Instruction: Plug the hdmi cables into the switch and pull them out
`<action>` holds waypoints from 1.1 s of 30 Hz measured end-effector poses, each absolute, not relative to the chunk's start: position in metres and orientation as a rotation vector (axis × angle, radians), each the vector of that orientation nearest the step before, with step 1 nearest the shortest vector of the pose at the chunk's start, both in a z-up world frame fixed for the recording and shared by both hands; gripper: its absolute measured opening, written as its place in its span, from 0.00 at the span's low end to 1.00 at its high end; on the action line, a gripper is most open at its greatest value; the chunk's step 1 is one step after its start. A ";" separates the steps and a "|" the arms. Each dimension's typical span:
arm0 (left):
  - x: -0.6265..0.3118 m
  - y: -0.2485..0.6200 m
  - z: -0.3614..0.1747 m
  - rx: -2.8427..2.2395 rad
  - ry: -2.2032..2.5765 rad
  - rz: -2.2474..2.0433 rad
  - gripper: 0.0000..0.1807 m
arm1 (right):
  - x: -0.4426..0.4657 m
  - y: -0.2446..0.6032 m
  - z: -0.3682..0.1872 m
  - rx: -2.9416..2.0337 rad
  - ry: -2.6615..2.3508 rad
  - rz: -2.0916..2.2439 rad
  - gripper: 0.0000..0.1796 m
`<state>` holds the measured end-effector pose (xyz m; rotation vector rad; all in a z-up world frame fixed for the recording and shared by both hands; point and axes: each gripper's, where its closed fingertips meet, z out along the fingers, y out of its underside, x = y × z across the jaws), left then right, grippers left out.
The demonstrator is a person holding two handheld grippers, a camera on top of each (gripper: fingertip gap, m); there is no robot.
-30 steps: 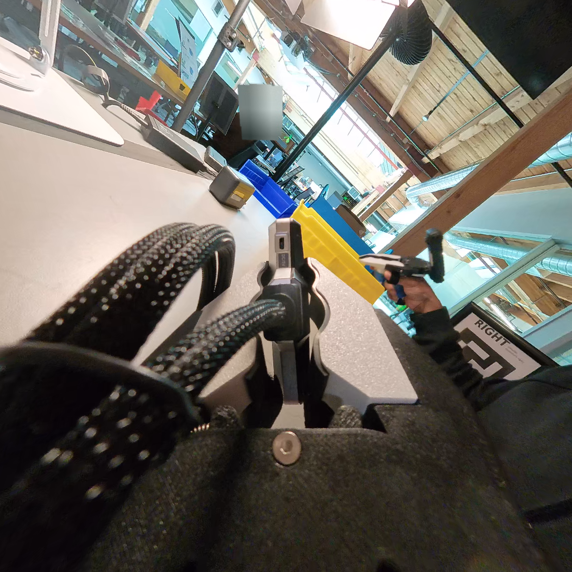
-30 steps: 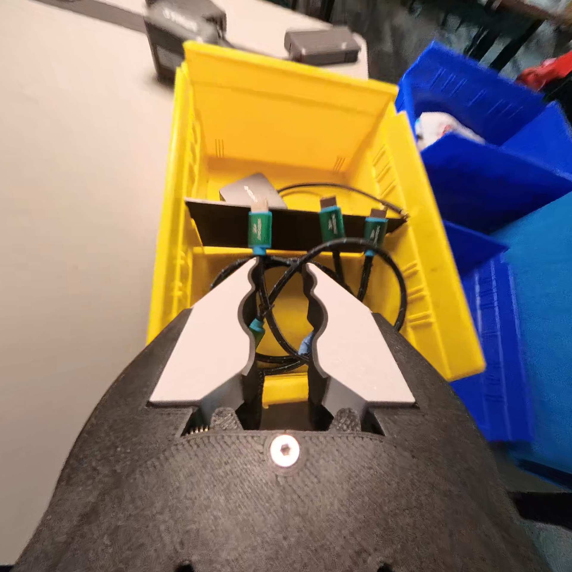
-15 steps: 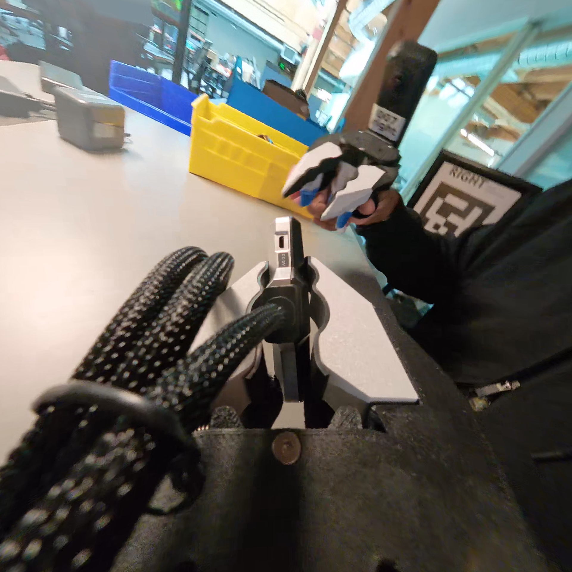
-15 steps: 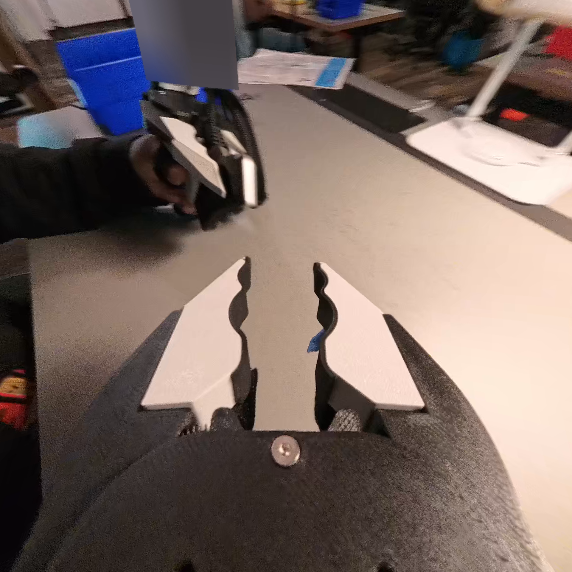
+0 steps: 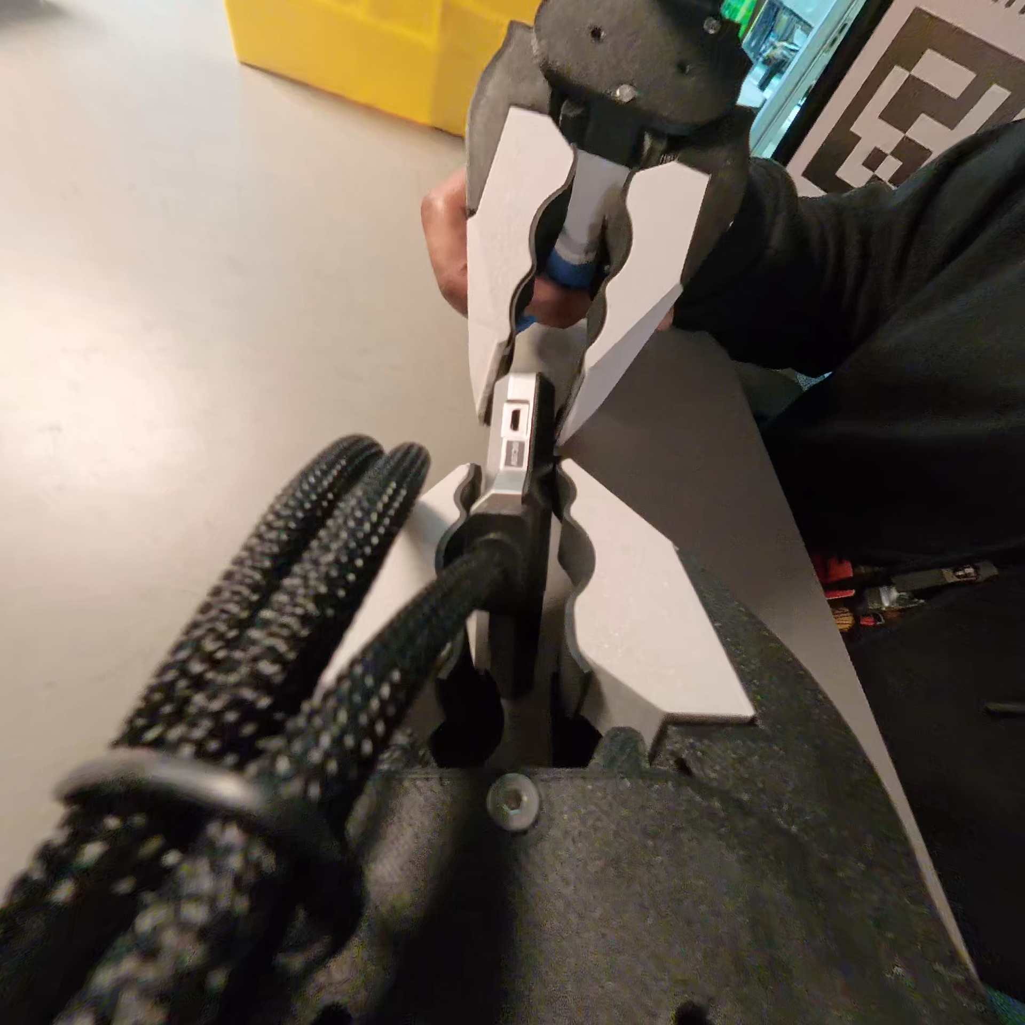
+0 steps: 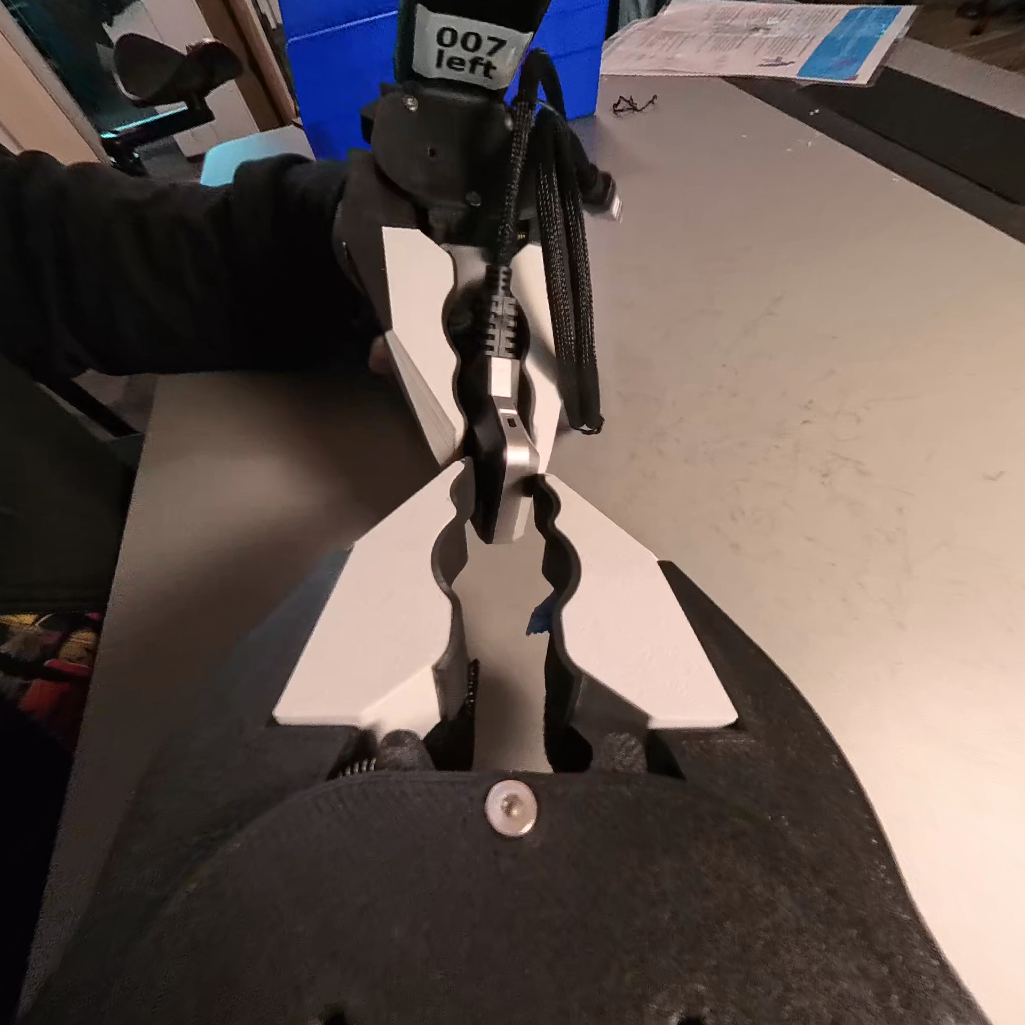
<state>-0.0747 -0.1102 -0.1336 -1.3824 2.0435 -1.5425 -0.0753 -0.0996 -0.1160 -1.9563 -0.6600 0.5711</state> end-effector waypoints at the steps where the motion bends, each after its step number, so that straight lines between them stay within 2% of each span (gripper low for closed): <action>1: -0.077 -0.109 -0.136 -1.402 2.058 -1.528 0.17 | -0.072 -0.100 -0.116 -1.954 -0.652 0.566 0.12; 11: -0.079 -0.108 -0.150 -1.305 2.157 -1.280 0.14 | -0.047 -0.119 -0.133 -2.008 -0.705 0.474 0.14; 14: -0.074 -0.111 -0.150 -1.274 2.153 -1.235 0.14 | -0.053 -0.122 -0.135 -2.019 -0.761 0.469 0.25; 18: -0.076 -0.123 -0.149 -1.169 2.195 -1.216 0.13 | -0.068 -0.121 -0.144 -2.051 -0.840 0.444 0.27; 23: -0.075 -0.123 -0.148 -1.172 2.175 -1.219 0.16 | -0.071 -0.124 -0.139 -2.037 -0.858 0.427 0.15; 29: -0.071 -0.116 -0.124 -1.121 2.042 -1.273 0.11 | -0.017 -0.141 -0.101 -2.046 -0.710 0.316 0.12; 33: -0.068 -0.111 -0.112 -1.105 1.968 -1.278 0.09 | 0.042 -0.170 -0.041 -1.994 -0.578 0.220 0.11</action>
